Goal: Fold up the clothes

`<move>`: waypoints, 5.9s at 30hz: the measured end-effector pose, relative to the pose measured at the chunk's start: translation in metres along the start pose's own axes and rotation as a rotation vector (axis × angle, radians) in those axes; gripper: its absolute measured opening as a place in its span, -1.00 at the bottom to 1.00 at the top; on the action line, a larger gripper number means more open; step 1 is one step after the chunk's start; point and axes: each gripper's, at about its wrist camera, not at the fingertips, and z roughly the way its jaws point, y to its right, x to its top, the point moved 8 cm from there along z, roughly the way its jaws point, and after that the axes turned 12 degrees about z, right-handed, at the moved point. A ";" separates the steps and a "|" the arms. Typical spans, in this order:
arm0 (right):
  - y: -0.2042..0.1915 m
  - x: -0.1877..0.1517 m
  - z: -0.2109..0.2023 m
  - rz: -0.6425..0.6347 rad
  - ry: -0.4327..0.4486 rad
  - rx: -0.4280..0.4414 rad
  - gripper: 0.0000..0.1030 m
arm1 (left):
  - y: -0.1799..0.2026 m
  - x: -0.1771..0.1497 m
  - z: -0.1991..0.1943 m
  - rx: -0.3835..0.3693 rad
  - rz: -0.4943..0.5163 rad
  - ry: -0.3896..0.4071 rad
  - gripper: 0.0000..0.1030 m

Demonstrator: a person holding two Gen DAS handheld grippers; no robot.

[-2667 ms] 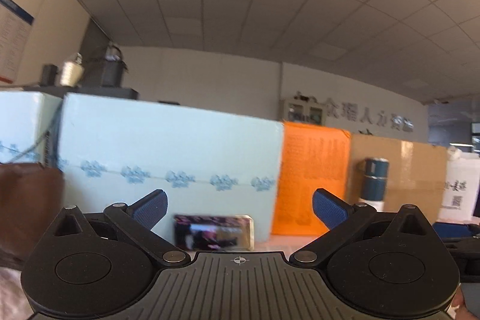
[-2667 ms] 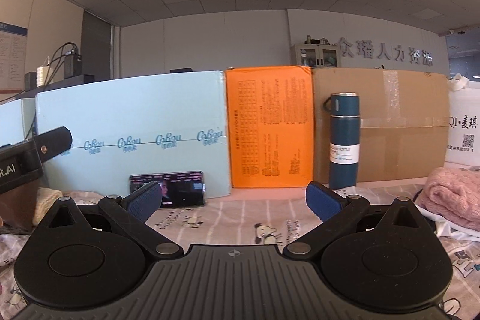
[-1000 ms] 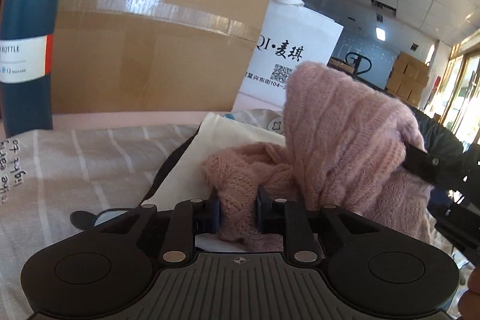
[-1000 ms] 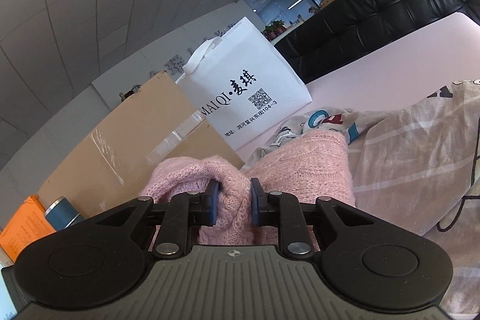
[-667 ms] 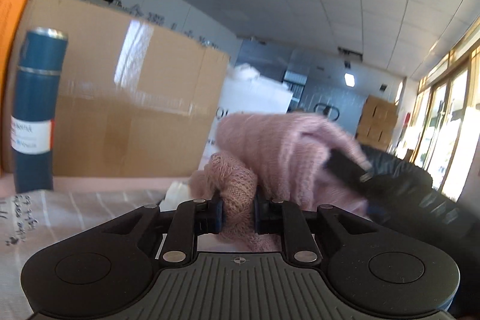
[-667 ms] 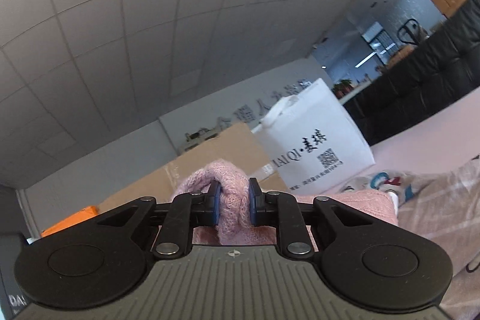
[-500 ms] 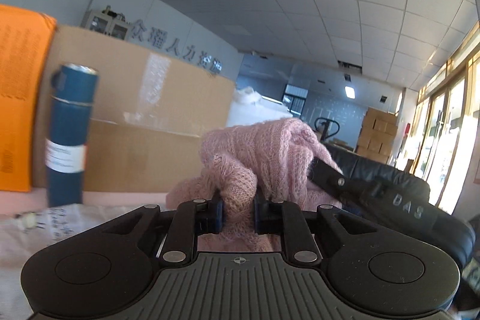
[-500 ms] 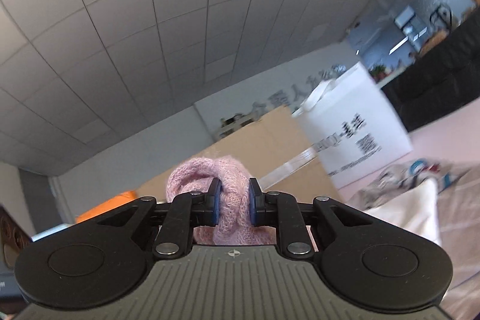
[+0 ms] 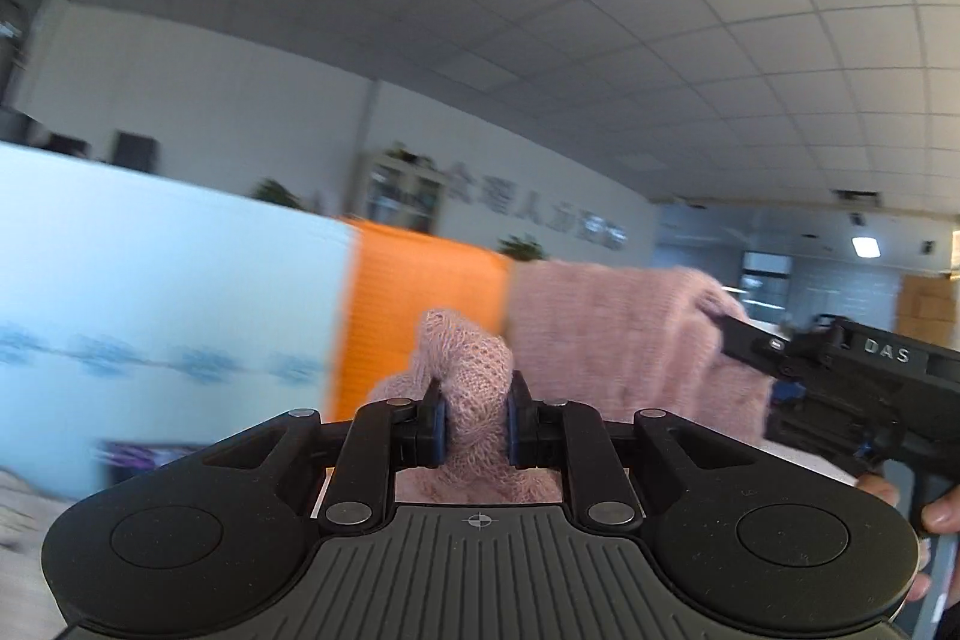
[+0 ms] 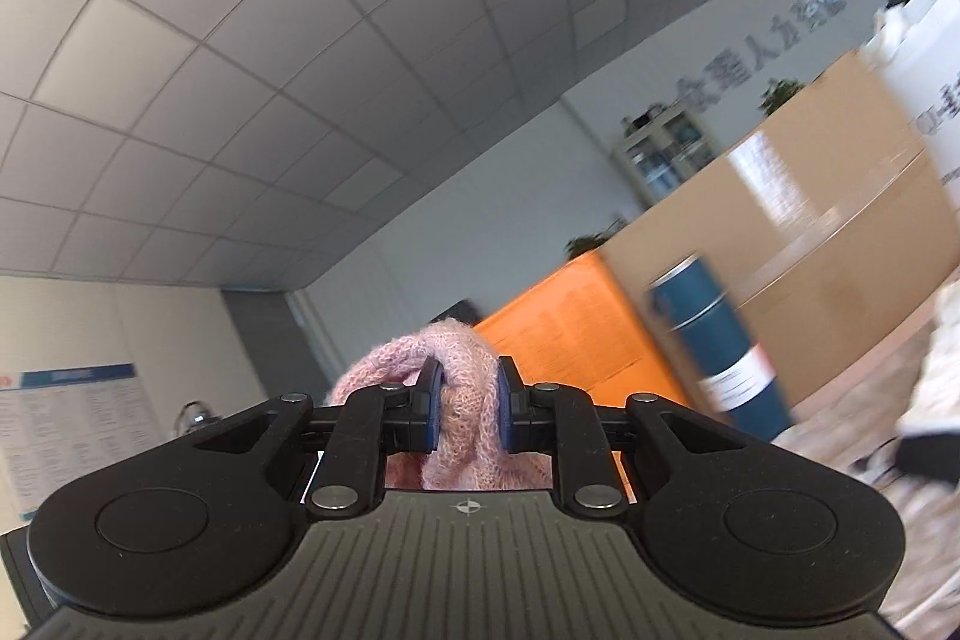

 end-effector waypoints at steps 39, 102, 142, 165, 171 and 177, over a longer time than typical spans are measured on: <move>0.046 -0.193 0.029 -0.459 -0.764 -0.153 0.41 | -0.064 -0.157 -0.059 -0.032 0.035 -0.591 0.80; 0.177 -0.009 -0.004 -0.049 -0.128 -0.742 -0.10 | -0.124 -0.110 -0.051 0.072 0.225 -0.479 0.67; 0.080 -0.107 0.023 0.121 -0.498 -0.371 -0.87 | -0.016 -0.099 -0.159 -0.137 0.326 -0.300 -0.81; 0.092 -0.089 -0.148 0.003 -0.361 -0.620 -0.08 | -0.039 -0.115 -0.194 -0.128 0.195 -0.381 -0.32; 0.146 -0.054 -0.136 0.173 -0.267 -0.710 0.23 | -0.054 -0.115 -0.172 -0.029 0.091 -0.391 0.07; 0.168 -0.052 -0.110 0.202 -0.290 -0.710 -0.77 | -0.053 -0.120 -0.159 -0.026 0.081 -0.414 0.08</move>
